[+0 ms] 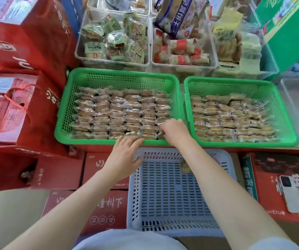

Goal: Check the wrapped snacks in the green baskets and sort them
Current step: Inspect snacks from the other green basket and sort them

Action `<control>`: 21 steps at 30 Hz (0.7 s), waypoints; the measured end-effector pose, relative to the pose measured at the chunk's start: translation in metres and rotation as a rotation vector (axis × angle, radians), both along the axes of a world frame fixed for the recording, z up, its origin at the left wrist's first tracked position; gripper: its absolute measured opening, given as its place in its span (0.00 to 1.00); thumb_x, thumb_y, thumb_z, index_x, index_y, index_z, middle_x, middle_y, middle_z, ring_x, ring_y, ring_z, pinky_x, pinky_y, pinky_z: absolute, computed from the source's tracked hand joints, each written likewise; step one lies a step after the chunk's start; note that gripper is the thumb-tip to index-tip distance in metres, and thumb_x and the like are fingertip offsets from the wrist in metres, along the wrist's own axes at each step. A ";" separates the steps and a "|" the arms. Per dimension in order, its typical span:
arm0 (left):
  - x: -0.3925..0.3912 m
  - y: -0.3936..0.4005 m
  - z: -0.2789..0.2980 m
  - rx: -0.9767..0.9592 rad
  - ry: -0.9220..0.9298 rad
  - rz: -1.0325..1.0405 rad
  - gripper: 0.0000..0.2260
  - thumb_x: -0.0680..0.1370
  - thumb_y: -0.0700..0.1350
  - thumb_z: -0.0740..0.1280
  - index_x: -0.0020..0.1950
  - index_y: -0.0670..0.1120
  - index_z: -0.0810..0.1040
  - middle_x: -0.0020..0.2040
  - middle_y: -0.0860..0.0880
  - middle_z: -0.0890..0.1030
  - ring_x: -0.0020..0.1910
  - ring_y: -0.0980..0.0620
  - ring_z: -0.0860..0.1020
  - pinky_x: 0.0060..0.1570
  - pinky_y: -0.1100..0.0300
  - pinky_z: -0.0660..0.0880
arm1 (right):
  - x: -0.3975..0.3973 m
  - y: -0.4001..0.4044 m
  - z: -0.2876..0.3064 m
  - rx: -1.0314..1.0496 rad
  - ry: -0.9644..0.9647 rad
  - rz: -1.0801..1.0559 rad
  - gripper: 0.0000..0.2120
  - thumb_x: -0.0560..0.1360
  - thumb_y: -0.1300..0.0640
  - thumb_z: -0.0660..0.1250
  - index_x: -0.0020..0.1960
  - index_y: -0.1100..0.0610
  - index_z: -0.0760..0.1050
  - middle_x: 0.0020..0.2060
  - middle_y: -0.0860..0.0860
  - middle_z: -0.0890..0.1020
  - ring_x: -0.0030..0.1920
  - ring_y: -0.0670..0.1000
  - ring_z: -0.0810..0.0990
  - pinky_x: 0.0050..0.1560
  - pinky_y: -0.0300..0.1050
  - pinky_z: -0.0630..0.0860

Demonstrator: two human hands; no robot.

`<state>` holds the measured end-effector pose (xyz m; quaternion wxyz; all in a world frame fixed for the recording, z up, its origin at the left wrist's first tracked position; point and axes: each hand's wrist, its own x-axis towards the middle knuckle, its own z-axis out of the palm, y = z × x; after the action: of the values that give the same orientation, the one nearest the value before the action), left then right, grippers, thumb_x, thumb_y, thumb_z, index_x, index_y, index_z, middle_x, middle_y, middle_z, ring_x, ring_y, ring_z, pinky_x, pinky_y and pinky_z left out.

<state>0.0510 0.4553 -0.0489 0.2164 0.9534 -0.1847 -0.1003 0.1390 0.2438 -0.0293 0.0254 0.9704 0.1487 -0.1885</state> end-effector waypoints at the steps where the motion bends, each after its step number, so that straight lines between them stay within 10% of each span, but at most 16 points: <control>1: 0.000 0.000 0.000 0.002 0.004 0.001 0.27 0.78 0.48 0.68 0.77 0.47 0.68 0.73 0.46 0.72 0.74 0.44 0.67 0.78 0.43 0.52 | -0.001 -0.001 -0.001 0.038 -0.011 0.003 0.08 0.77 0.69 0.64 0.50 0.58 0.78 0.47 0.53 0.77 0.53 0.57 0.76 0.54 0.51 0.70; 6: 0.001 -0.002 -0.003 0.007 0.015 0.005 0.27 0.79 0.48 0.67 0.78 0.47 0.67 0.73 0.46 0.72 0.75 0.43 0.66 0.79 0.43 0.51 | -0.009 -0.008 -0.006 0.264 0.061 -0.110 0.17 0.72 0.77 0.57 0.53 0.59 0.72 0.48 0.53 0.70 0.46 0.55 0.71 0.41 0.47 0.67; 15: 0.007 -0.002 0.010 0.042 0.087 -0.009 0.28 0.80 0.50 0.64 0.80 0.50 0.62 0.75 0.49 0.68 0.76 0.47 0.62 0.79 0.49 0.48 | -0.012 -0.001 -0.002 0.234 0.132 -0.150 0.30 0.71 0.79 0.53 0.67 0.56 0.67 0.63 0.57 0.71 0.68 0.61 0.65 0.59 0.53 0.73; 21: 0.009 -0.003 0.011 0.061 0.154 -0.015 0.29 0.80 0.52 0.65 0.80 0.51 0.60 0.76 0.49 0.66 0.77 0.48 0.59 0.79 0.49 0.43 | -0.027 0.000 -0.001 0.258 -0.016 -0.170 0.25 0.71 0.76 0.57 0.64 0.59 0.66 0.59 0.57 0.70 0.57 0.57 0.69 0.48 0.47 0.66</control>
<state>0.0601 0.4518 -0.0377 0.2002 0.9475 -0.1717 -0.1806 0.1116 0.2441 -0.0307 -0.1141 0.9762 0.0887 -0.1614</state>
